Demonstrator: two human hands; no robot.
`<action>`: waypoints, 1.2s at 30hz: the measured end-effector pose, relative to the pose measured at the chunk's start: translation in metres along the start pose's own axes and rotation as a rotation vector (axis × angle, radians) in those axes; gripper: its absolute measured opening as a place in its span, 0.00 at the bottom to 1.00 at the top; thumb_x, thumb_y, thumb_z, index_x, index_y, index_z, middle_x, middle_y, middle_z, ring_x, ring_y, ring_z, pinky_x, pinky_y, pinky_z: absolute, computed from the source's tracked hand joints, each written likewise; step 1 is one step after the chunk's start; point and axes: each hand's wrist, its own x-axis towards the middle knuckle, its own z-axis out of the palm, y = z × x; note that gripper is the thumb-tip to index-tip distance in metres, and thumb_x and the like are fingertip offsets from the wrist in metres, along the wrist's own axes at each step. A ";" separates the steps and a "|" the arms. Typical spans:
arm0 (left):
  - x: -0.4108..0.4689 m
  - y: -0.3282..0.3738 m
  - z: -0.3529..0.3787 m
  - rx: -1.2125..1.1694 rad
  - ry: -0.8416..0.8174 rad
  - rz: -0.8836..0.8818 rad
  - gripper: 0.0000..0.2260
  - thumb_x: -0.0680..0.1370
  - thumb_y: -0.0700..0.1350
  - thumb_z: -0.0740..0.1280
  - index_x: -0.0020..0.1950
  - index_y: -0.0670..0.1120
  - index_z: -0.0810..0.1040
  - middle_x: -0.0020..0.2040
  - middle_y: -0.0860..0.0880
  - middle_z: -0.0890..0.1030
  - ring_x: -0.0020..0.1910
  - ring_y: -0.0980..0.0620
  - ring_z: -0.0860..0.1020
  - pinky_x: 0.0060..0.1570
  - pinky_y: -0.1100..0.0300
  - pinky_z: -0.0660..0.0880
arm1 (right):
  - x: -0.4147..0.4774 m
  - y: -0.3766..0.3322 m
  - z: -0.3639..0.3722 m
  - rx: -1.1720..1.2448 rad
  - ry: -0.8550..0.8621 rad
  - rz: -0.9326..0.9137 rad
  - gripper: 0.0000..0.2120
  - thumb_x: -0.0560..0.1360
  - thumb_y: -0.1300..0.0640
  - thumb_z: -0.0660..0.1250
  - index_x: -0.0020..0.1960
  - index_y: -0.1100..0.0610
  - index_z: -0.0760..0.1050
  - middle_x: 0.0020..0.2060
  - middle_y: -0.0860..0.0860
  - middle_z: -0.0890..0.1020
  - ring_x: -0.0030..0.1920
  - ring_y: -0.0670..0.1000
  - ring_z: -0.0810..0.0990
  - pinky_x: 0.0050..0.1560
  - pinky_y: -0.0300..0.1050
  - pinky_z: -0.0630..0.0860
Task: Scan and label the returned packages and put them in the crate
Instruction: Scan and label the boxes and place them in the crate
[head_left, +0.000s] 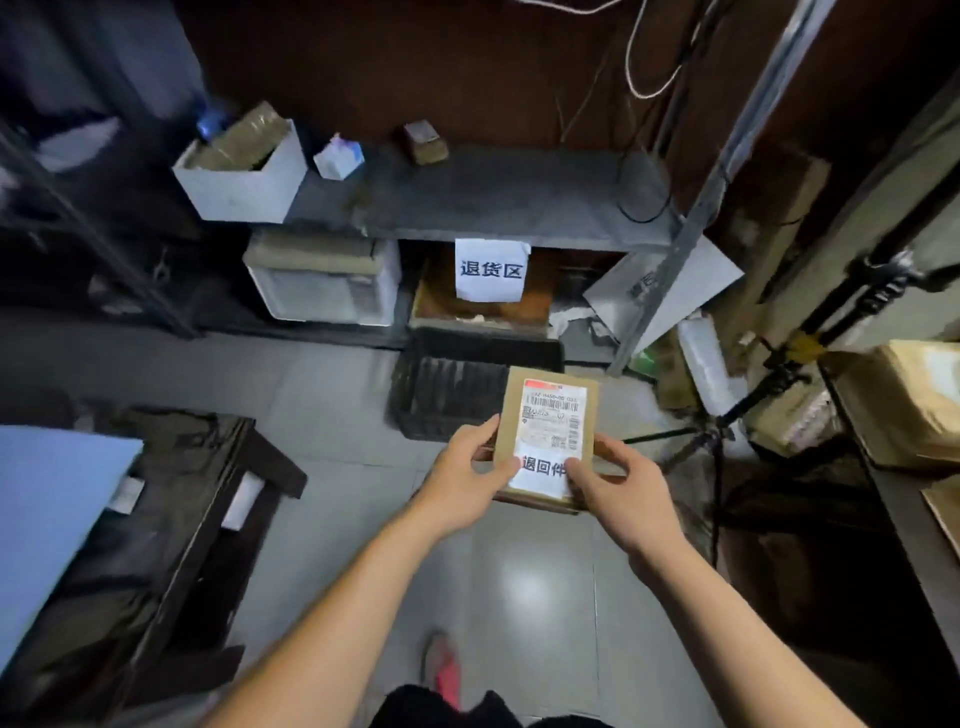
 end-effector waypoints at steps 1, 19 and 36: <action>0.012 -0.010 -0.016 -0.012 0.008 -0.013 0.27 0.79 0.47 0.70 0.77 0.57 0.66 0.62 0.58 0.73 0.63 0.62 0.73 0.67 0.57 0.71 | 0.013 -0.005 0.017 -0.009 -0.024 0.012 0.22 0.76 0.55 0.72 0.69 0.53 0.76 0.57 0.47 0.84 0.50 0.47 0.85 0.53 0.46 0.83; 0.341 -0.174 -0.124 -0.084 0.137 -0.274 0.28 0.80 0.40 0.67 0.77 0.61 0.65 0.64 0.60 0.79 0.64 0.66 0.74 0.60 0.66 0.74 | 0.386 0.036 0.232 0.023 -0.317 0.202 0.22 0.77 0.62 0.71 0.70 0.54 0.74 0.59 0.49 0.84 0.58 0.53 0.83 0.61 0.57 0.80; 0.628 -0.484 -0.106 0.311 0.139 -0.377 0.16 0.79 0.39 0.67 0.66 0.51 0.75 0.62 0.49 0.81 0.61 0.47 0.80 0.40 0.76 0.74 | 0.663 0.305 0.452 -0.181 -0.241 0.285 0.21 0.73 0.59 0.75 0.64 0.47 0.77 0.44 0.34 0.81 0.42 0.36 0.83 0.35 0.29 0.77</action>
